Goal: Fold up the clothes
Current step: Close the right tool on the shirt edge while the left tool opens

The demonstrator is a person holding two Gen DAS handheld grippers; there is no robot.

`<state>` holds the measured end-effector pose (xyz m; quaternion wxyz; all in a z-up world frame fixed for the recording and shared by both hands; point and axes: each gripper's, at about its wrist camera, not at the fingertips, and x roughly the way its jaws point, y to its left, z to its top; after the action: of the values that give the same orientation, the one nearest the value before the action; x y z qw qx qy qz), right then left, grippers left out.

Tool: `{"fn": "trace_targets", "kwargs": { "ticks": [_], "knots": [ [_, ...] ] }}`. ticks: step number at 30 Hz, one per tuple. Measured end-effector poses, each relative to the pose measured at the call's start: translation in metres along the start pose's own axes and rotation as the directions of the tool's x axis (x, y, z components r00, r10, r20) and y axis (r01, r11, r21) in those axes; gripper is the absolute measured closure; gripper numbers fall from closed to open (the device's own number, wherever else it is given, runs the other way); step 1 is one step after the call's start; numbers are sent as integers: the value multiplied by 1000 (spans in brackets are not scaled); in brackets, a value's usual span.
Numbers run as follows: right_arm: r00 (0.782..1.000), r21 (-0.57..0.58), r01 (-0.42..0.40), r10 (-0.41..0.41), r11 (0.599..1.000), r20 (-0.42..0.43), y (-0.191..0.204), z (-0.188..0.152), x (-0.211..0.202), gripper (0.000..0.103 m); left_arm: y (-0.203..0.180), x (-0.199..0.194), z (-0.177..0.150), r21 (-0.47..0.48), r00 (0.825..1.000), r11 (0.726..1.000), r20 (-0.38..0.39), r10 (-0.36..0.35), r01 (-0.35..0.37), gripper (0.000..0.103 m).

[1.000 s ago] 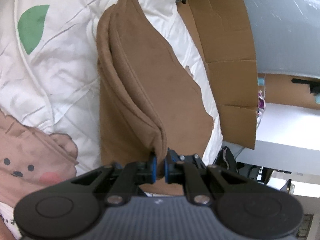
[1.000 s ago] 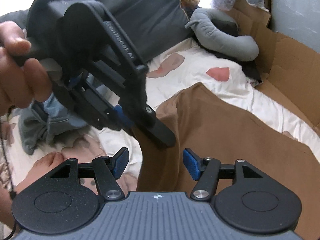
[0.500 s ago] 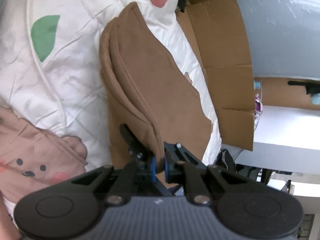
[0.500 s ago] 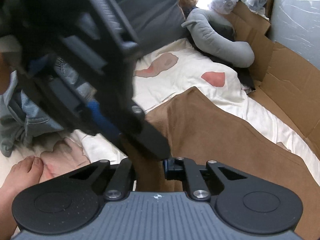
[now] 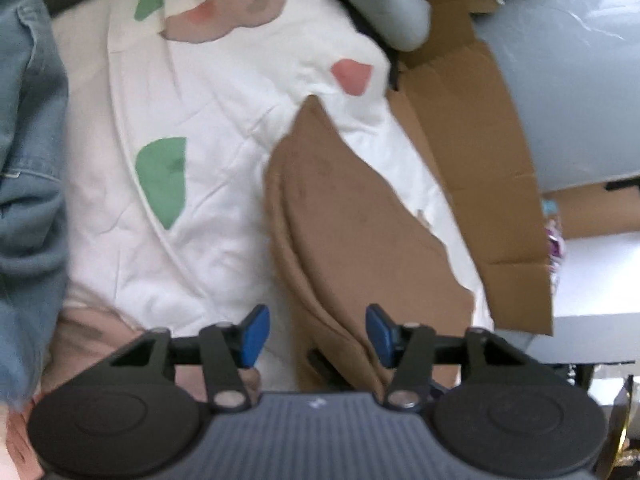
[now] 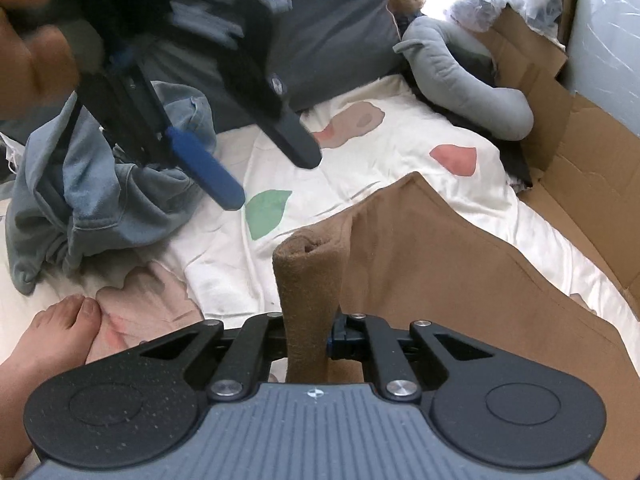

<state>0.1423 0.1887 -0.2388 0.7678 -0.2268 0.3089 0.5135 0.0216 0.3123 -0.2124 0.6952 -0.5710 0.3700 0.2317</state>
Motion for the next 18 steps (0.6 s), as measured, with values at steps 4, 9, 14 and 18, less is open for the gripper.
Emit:
{"fn": "trace_targets", "kwargs": {
  "ticks": [4, 9, 14, 18],
  "knots": [
    [1000, -4, -6, 6, 1000, 0, 2, 0, 0, 96, 9, 21, 12, -4, 1000, 1000, -4, 16, -16, 41],
    [1000, -7, -6, 6, 1000, -2, 2, -1, 1, 96, 15, 38, 23, 27, 999, 999, 1, 33, -33, 36],
    [1000, -1, -9, 9, 1000, -8, 1, -2, 2, 96, 21, 55, 32, 42, 1000, 999, 8, 11, -11, 35],
    [1000, 6, -14, 14, 1000, -13, 1, -4, 2, 96, 24, 69, 38, 89, 998, 996, 59, 17, -23, 35]
  ]
}}
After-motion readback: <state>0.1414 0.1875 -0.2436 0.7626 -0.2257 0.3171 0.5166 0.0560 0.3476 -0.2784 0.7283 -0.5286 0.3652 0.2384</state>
